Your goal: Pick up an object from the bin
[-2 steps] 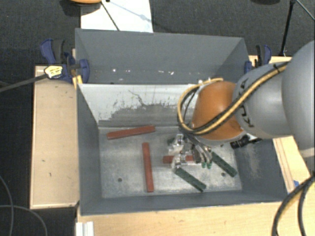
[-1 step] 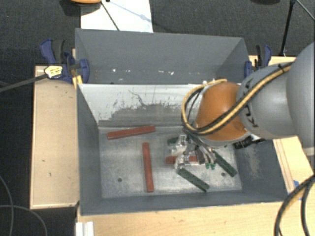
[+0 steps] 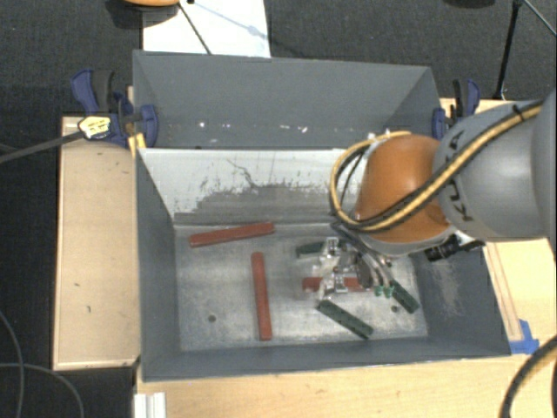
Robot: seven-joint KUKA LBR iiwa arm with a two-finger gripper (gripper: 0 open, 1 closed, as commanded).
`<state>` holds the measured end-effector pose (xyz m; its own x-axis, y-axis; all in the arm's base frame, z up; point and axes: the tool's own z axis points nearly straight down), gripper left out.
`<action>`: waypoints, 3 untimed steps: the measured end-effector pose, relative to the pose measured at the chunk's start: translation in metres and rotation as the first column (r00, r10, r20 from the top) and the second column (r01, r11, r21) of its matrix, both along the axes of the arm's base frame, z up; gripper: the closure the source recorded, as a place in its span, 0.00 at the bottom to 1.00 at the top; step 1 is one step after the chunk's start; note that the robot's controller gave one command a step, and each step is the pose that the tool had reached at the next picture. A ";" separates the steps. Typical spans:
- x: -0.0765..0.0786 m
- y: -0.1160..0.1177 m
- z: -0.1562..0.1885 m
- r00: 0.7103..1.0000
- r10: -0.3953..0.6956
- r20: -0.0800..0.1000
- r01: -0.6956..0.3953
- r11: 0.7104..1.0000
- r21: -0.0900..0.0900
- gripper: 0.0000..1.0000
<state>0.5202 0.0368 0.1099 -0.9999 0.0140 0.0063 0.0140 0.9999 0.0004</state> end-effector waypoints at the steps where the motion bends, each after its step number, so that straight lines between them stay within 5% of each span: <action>1: 0.009 -0.003 0.024 1.000 0.000 0.015 0.000 1.000 0.001 1.00; 3: 0.010 -0.005 -0.022 1.000 -0.017 0.005 0.017 1.000 -0.001 1.00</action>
Offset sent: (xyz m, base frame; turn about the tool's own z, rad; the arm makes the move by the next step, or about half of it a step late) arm -0.0015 -0.0159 -0.0310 0.0334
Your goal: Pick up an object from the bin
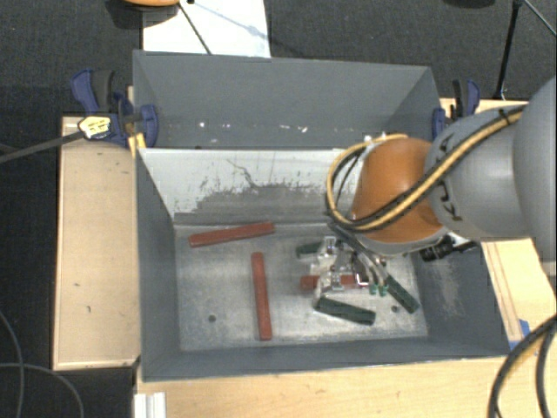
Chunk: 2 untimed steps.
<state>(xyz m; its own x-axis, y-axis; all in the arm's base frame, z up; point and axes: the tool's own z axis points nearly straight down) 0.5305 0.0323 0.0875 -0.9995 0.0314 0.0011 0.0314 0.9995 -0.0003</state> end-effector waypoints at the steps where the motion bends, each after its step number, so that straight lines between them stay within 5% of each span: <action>1: -0.003 0.001 0.016 1.000 0.004 0.007 -0.004 1.000 0.002 1.00; 2: -0.012 -0.004 0.024 1.000 -0.008 0.002 0.008 1.000 0.001 1.00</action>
Offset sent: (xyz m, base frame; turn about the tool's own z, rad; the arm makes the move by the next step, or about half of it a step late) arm -0.0147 -0.0063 0.0291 0.0169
